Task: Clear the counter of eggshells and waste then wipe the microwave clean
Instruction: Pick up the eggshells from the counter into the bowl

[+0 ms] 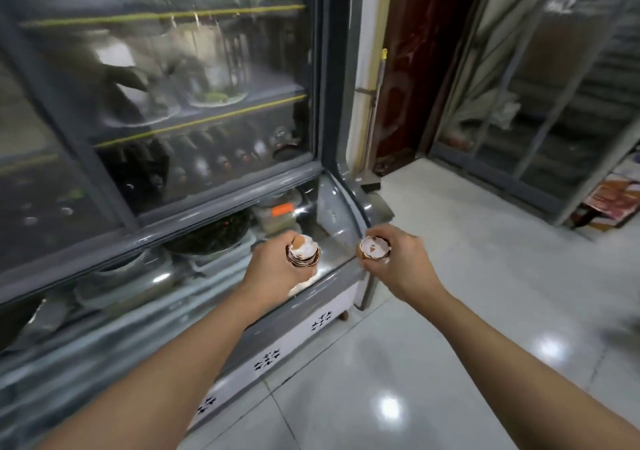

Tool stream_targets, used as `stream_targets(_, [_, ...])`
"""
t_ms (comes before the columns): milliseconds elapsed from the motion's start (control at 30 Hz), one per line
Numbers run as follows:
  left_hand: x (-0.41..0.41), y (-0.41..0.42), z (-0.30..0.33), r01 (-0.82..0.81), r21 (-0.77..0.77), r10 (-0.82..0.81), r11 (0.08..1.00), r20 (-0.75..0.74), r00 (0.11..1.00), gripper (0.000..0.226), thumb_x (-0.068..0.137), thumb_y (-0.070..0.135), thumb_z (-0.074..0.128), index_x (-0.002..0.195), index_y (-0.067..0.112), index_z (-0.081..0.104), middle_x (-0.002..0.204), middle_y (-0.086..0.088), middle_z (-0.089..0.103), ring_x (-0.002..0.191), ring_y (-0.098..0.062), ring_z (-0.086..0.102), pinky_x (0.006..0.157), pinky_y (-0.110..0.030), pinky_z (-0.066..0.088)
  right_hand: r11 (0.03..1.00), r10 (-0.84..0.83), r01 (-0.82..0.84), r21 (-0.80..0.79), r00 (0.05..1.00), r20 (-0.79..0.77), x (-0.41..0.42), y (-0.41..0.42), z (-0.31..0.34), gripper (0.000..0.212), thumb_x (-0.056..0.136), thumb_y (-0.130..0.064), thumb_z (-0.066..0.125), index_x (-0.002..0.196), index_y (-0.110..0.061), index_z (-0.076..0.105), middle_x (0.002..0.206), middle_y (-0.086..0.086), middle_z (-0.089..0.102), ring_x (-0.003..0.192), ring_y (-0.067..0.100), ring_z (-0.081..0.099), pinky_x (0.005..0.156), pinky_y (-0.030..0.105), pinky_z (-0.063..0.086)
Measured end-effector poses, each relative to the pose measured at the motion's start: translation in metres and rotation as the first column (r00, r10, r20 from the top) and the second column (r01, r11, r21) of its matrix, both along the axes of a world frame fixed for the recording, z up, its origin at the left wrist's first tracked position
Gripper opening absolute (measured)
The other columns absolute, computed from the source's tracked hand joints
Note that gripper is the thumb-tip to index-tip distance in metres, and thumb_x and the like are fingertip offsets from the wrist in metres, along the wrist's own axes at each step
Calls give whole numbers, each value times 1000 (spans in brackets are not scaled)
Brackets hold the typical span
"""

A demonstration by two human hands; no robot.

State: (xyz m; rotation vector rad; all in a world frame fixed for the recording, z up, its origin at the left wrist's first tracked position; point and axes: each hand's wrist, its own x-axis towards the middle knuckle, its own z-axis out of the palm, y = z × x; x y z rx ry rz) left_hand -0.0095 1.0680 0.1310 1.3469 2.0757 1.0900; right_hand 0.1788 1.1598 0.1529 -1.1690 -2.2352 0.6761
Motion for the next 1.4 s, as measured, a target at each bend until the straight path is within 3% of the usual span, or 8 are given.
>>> stream_targets(233, [36,112,0,129,-13,-130,992,-56,990,31,62,17,81,84,25,61,77,11,67,76,-9,63,69,-23,48,996,-91,91,10,996,-5,46,86,-1,38,69,-13,80,104,-12,65,101,2,68,90,17,61,78,19,44])
stream_targets(400, [80,204,2,138,-8,-138,990,-51,989,39,61,21,85,83,36,57,72,22,63,70,8,60,58,-5,40,994,-103,103,29,995,1,89,178,-4,36,69,-13,79,102,-11,64,99,2,68,90,19,61,73,14,39])
stream_targets(567, [128,291,6,91,28,-90,995,-52,995,36,60,23,83,84,35,58,69,23,59,65,10,56,56,1,37,997,-75,74,33,997,30,128,274,0,44,68,-17,80,108,-11,63,105,2,67,93,20,60,83,27,47])
stream_targets(667, [147,339,6,81,17,-81,997,-31,996,35,61,22,81,90,28,62,76,17,63,70,0,58,56,-4,38,998,-60,58,35,997,38,144,327,0,43,69,-17,80,109,-12,63,104,1,67,91,18,60,81,26,48])
stream_targets(767, [154,383,4,69,14,-69,997,-12,998,35,61,19,82,92,22,64,79,11,65,67,5,55,55,0,37,999,-47,47,23,999,14,151,374,-5,37,69,-15,79,102,-14,63,96,-2,66,84,16,59,74,24,47])
stream_targets(1133, [113,560,-20,-20,-14,20,1000,-36,999,39,58,23,82,83,39,56,69,24,59,67,9,54,58,0,37,1000,15,-15,1,999,44,107,560,-30,35,69,-18,78,101,-18,63,95,-8,63,80,9,54,67,10,38])
stream_targets(1300, [85,634,-27,-60,-27,60,998,-9,998,37,59,21,82,89,29,62,80,14,66,77,-10,61,70,-23,48,1000,27,-27,-3,998,49,76,639,-33,32,70,-19,78,98,-19,63,88,-11,59,77,9,54,63,7,38])
stream_targets(1400, [69,672,-27,-82,-42,82,996,-8,997,35,60,21,82,86,29,61,75,16,63,74,-8,59,69,-19,45,998,67,-67,-5,997,44,60,683,-35,32,70,-18,77,99,-17,64,87,-10,59,77,10,54,61,2,36])
